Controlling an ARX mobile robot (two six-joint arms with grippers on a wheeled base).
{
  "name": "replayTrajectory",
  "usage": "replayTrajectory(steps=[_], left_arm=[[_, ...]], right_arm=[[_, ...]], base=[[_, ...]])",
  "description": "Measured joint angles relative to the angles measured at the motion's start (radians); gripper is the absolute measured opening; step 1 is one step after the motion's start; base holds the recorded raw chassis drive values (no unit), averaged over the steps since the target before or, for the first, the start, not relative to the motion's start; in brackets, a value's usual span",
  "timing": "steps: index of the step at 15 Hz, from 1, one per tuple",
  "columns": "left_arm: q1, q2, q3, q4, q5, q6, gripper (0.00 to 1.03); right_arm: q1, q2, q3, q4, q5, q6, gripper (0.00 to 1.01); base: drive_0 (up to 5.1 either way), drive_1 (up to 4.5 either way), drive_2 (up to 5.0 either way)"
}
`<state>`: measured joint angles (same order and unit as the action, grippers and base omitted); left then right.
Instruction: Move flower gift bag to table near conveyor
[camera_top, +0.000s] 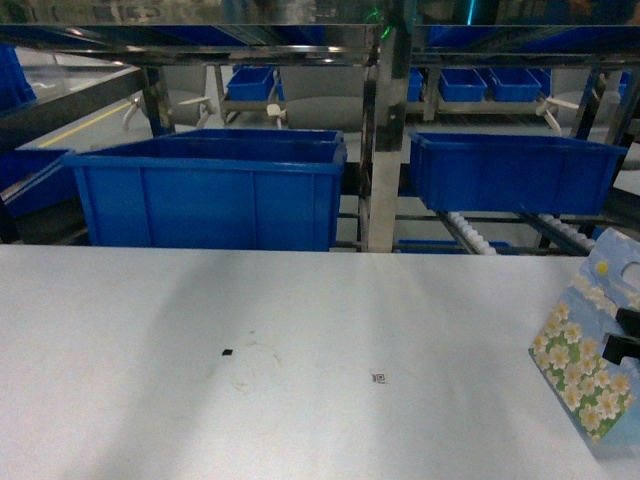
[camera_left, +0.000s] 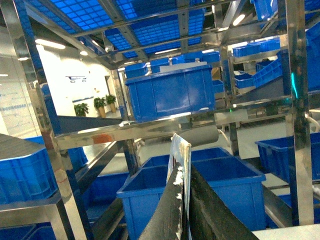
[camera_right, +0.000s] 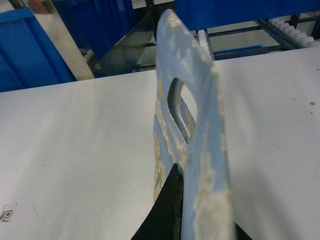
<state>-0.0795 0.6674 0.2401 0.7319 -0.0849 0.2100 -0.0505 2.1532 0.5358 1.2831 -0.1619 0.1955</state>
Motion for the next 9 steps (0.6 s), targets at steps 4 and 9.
replayTrajectory(steps=[4, 9], left_arm=[[0.0, 0.0, 0.0, 0.0, 0.0, 0.0, 0.02], [0.0, 0.0, 0.0, 0.0, 0.0, 0.0, 0.02]], right_arm=[[0.007, 0.018, -0.031, 0.021, 0.024, 0.006, 0.02], [0.012, 0.016, -0.052, 0.018, 0.055, -0.003, 0.14]], base=[[0.0, 0.0, 0.0], [0.0, 0.0, 0.0]])
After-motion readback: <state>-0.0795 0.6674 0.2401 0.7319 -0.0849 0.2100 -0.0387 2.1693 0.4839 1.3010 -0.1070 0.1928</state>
